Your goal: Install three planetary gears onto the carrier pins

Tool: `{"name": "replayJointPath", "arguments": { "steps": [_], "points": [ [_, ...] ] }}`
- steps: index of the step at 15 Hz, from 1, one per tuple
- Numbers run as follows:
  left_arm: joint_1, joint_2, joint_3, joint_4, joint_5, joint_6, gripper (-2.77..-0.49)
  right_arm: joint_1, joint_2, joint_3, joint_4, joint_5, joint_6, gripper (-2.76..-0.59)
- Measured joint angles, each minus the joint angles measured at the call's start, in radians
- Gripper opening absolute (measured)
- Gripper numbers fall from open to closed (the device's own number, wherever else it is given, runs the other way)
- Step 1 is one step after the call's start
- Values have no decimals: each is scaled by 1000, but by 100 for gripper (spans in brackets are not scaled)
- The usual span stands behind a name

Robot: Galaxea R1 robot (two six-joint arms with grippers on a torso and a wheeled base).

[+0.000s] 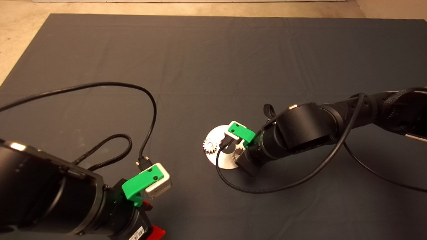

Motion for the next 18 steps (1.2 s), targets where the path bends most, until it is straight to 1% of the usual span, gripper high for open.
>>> {"name": "replayJointPath", "arguments": {
  "steps": [3, 18],
  "points": [
    [0, 0, 0, 0, 0, 0, -193, 2, 0, -3, 5, 3, -7, -247],
    [0, 0, 0, 0, -2, 0, -193, 2, 0, -4, 6, 3, -14, -247]
  ]
}}
